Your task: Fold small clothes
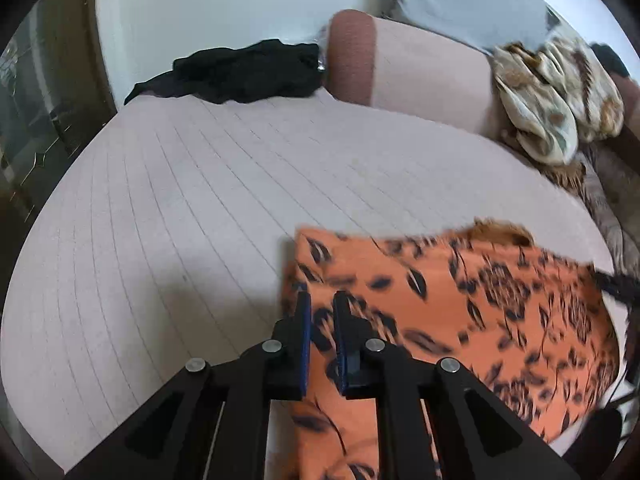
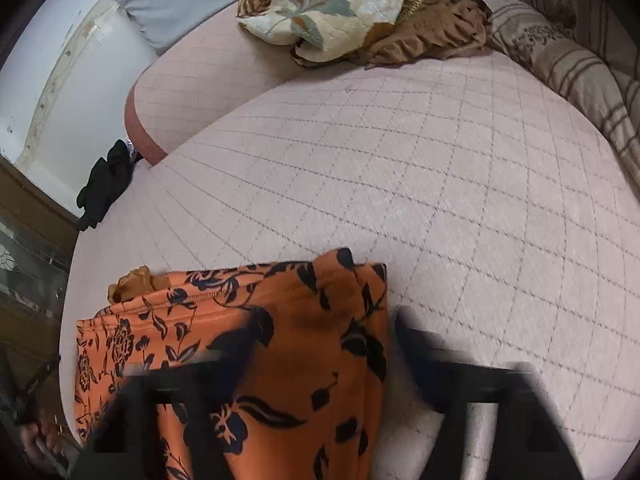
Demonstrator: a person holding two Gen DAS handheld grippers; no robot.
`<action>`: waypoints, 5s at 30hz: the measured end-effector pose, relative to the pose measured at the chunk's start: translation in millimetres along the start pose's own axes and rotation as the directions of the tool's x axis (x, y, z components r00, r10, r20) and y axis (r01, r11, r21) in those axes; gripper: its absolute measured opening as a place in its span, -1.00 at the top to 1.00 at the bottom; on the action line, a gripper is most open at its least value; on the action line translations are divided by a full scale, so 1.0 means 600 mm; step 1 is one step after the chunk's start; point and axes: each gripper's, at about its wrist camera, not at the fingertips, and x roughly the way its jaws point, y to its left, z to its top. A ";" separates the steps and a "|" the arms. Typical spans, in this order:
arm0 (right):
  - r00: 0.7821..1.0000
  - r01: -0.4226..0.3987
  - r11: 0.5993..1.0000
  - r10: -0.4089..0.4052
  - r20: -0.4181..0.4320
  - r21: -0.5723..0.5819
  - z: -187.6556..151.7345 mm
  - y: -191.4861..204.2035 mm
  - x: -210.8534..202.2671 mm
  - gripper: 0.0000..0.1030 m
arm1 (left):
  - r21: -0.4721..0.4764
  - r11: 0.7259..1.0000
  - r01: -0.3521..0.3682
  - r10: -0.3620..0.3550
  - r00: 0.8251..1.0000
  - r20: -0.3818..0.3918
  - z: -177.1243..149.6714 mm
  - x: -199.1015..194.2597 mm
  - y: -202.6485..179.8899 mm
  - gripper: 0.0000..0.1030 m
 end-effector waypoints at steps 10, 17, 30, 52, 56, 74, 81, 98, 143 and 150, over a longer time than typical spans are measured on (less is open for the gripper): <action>0.997 0.073 0.993 -0.075 0.012 0.092 -0.004 -0.040 -0.033 -0.04 | 0.016 1.000 -0.007 0.008 0.998 -0.064 -0.048 0.008 -0.023 0.80; 0.996 -0.055 0.997 0.060 -0.073 0.060 -0.121 -0.017 -0.126 -0.25 | 0.018 0.999 0.051 -0.050 0.998 -0.026 -0.093 -0.063 -0.034 0.73; 0.986 -0.014 0.980 0.047 -0.162 0.199 -0.229 -0.066 -0.116 0.36 | 0.027 1.000 0.014 -0.012 0.995 -0.097 -0.154 -0.043 -0.026 0.41; 0.969 -0.230 0.954 0.242 -0.040 0.194 -0.172 -0.019 -0.144 -0.48 | 0.054 0.998 -0.019 0.024 0.995 -0.096 -0.152 -0.056 -0.050 0.21; 0.981 -0.038 0.957 0.091 -0.174 0.288 -0.190 -0.070 -0.073 -0.43 | 0.077 0.997 -0.022 0.031 0.994 -0.108 -0.156 -0.051 -0.056 0.18; 0.985 -0.147 0.960 0.163 -0.051 0.237 -0.050 -0.079 -0.021 -0.51 | 0.165 0.985 0.040 -0.023 0.994 -0.103 -0.126 -0.028 -0.143 0.04; 0.962 -0.227 0.956 0.250 -0.110 0.188 -0.001 -0.055 0.030 0.79 | 0.223 0.973 0.055 -0.026 0.991 -0.130 -0.135 0.000 -0.183 0.04; 0.970 -0.226 0.942 0.241 -0.030 0.247 -0.060 -0.083 -0.064 0.39 | 0.231 0.966 0.112 -0.093 0.991 -0.094 -0.142 -0.019 -0.214 0.04; 0.937 -0.297 0.942 0.319 -0.141 0.157 -0.100 0.007 -0.049 -0.24 | 0.268 0.960 0.086 -0.046 0.987 -0.155 -0.170 0.004 -0.236 -0.07; 0.941 -0.268 0.910 0.318 -0.119 0.316 -0.120 -0.053 -0.037 0.01 | 0.263 0.960 0.097 -0.055 0.985 -0.164 -0.170 0.012 -0.236 -0.16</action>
